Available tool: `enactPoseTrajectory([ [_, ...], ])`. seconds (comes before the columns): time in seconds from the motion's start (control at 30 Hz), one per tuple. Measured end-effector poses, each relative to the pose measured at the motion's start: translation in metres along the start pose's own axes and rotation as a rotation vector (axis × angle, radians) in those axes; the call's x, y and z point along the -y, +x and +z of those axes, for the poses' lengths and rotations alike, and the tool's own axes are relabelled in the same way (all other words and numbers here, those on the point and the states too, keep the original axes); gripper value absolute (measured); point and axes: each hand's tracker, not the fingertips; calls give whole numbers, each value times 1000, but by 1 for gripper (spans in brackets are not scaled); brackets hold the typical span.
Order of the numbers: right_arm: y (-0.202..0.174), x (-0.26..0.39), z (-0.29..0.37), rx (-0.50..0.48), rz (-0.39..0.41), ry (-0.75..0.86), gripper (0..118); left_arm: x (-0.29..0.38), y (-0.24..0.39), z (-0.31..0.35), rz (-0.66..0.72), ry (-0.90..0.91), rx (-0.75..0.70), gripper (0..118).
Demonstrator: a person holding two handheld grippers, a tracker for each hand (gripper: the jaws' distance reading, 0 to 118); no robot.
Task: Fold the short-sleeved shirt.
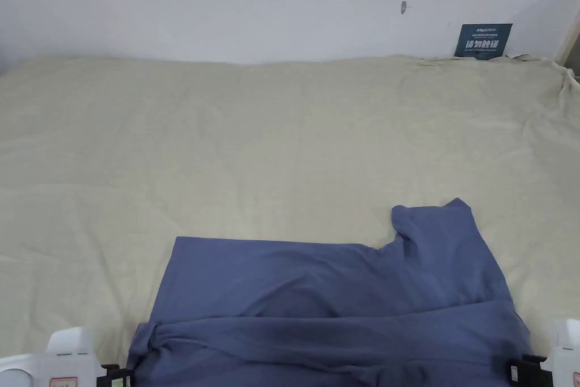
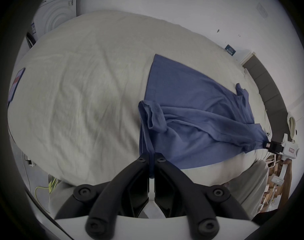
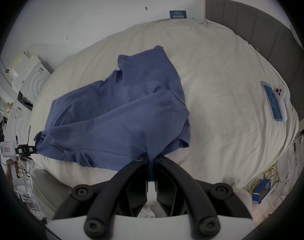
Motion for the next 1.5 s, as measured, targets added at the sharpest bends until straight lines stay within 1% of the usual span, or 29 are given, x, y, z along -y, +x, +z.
enactPoseTrajectory([
  [0.2,2,6,-39,68,-10,-80,4,4,0,-48,-46,-54,-71,1],
  [0.37,0,9,-41,82,-23,-73,4,4,1,-43,-49,-47,-79,2],
  [0.4,4,8,-43,84,-22,-67,4,4,0,-42,-52,-44,-76,2],
  [0.43,3,7,-40,86,-20,-64,5,4,1,-41,-54,-40,-72,3],
  [0.47,2,7,-37,90,-16,-59,7,4,2,-36,-51,-35,-69,7],
  [0.5,0,6,-35,105,-11,-51,14,3,4,-34,-48,-29,-63,16],
  [0.53,-1,5,-33,117,-8,-46,32,2,4,-32,-44,-17,-73,35],
  [0.57,-2,4,-29,126,-5,-38,50,1,5,-30,-44,-7,-78,57],
  [0.6,-4,3,-23,127,-6,-21,69,0,8,-25,-52,7,-91,79],
  [0.63,-5,1,-17,123,-8,1,88,-1,11,-21,-57,28,-100,105],
  [0.67,-11,1,-8,112,-12,27,95,-2,13,-16,-60,53,-106,115],
  [0.7,-14,-2,1,98,-19,64,96,-5,17,-8,-70,88,-101,117],
  [0.77,-18,-9,17,78,-21,125,96,-13,24,6,-75,154,-90,116],
  [0.83,-28,-17,37,63,-16,198,96,-24,32,20,-71,214,-83,116],
  [0.97,-44,-32,66,46,2,336,96,-45,52,43,-108,345,-71,117],
  [1.03,-51,-38,76,57,19,410,96,-56,62,51,-112,403,-68,116],
  [1.07,-41,-43,70,72,31,447,96,-60,65,54,-115,439,-63,116],
  [1.1,-42,-45,71,93,44,480,96,-64,69,57,-119,473,-61,116],
  [1.17,-45,-49,75,125,80,525,96,-70,78,59,-141,520,-60,116],
  [1.2,-52,-48,80,145,83,549,95,-73,82,60,-163,549,-62,114],
  [1.23,-53,-48,81,146,82,581,93,-74,87,60,-185,576,-71,105],
  [1.27,-53,-48,82,138,79,593,85,-75,90,59,-207,595,-69,92],
  [1.3,-53,-48,82,134,80,596,71,-77,93,57,-215,594,-70,71],
  [1.33,-57,-48,83,139,78,605,45,-78,95,54,-219,593,-68,39],
  [1.37,-57,-48,83,143,82,614,23,-78,97,52,-224,597,-63,23],
  [1.4,-56,-47,81,145,85,634,2,-79,98,48,-230,599,-52,14],
  [1.43,-55,-46,81,134,81,650,0,-79,100,46,-233,600,-39,3],
  [1.47,-57,-46,83,134,82,644,0,-80,101,43,-230,604,-36,0],
  [1.5,-57,-47,82,137,84,645,0,-81,102,40,-234,598,-35,0],
])
